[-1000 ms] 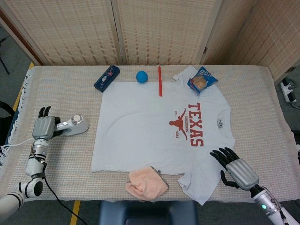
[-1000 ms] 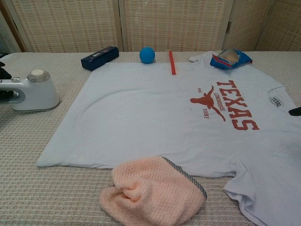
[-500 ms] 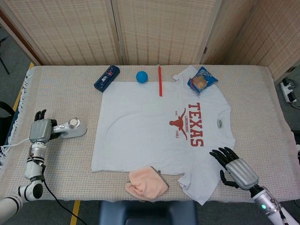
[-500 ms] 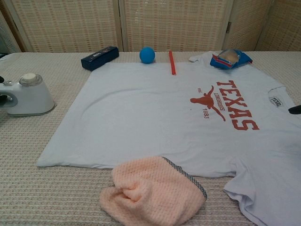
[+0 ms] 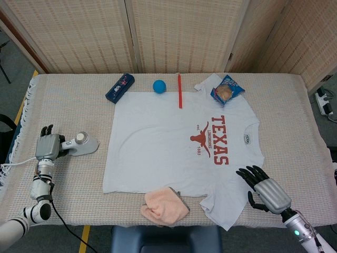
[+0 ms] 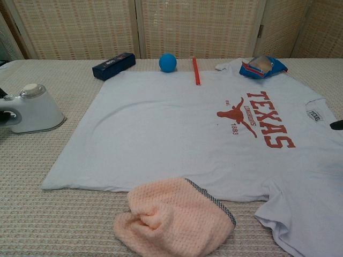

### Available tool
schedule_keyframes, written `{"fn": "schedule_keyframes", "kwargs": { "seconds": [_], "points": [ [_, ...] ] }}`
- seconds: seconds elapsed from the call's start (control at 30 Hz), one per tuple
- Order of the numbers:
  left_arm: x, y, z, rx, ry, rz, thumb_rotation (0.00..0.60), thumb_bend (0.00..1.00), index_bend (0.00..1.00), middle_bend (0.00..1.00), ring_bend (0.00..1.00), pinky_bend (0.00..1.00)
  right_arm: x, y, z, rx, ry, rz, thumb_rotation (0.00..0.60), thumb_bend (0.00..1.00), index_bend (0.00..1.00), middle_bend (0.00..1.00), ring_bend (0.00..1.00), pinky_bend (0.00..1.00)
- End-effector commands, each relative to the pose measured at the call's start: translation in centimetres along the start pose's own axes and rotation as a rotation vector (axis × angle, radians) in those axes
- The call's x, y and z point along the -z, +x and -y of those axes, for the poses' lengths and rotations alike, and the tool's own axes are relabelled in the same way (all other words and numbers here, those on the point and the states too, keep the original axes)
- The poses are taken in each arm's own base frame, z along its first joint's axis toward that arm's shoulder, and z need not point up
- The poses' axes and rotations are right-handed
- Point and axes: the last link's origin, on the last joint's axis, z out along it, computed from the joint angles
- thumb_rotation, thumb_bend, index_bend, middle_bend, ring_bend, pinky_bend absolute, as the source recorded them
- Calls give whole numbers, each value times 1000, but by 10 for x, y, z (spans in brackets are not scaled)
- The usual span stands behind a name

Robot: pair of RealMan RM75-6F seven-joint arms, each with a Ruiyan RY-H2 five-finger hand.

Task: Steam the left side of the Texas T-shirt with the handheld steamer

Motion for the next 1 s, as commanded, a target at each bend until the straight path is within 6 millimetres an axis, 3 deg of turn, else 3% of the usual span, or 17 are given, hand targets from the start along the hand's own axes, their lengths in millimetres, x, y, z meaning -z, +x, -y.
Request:
{"fn": "schedule_keyframes", "kwargs": {
  "seconds": [0.03, 0.2, 0.27, 0.37, 0.57, 0.63, 0.8, 0.9, 1.0],
  "points": [
    [-1, 3, -1, 25, 0, -2, 600, 393, 0, 0, 0, 4, 0, 0, 0, 1, 1, 0, 388, 765, 0, 58, 0, 0],
    [-1, 6, -1, 20, -13, -21, 600, 603, 0, 0, 0, 28, -1, 0, 0, -1, 0, -4, 389, 763, 0, 58, 0, 0],
    [-1, 8, -2, 36, -20, -29, 600, 635, 0, 0, 0, 30, -1, 0, 0, 0, -1, -4, 390, 764, 0, 57, 0, 0],
    [1, 13, -3, 60, -44, -45, 600, 605, 0, 0, 0, 29, -1, 1, 0, 0, -2, -7, 387, 754, 0, 58, 0, 0],
    [0, 22, -6, 79, -79, -89, 600, 381, 0, 0, 0, 31, -1, 1, 0, 1, 2, -8, 385, 748, 0, 57, 0, 0],
    [-1, 24, -8, 114, -76, -104, 600, 348, 0, 0, 0, 37, -1, 1, 0, 1, 0, -9, 385, 749, 0, 58, 0, 0],
    [-1, 29, -13, 177, -73, -148, 600, 372, 0, 11, 23, 234, 0, 2, -2, 0, -6, -13, 385, 748, 0, 58, 0, 0],
    [-1, 28, -13, 170, -81, -152, 600, 471, 3, 156, 165, 330, 1, 3, -2, 1, -7, -15, 388, 748, 0, 57, 0, 0],
    [-1, 27, -12, 166, -81, -143, 600, 501, 5, 200, 193, 354, 1, 2, -2, 0, -8, -15, 388, 748, 0, 57, 0, 0]
  ]
}}
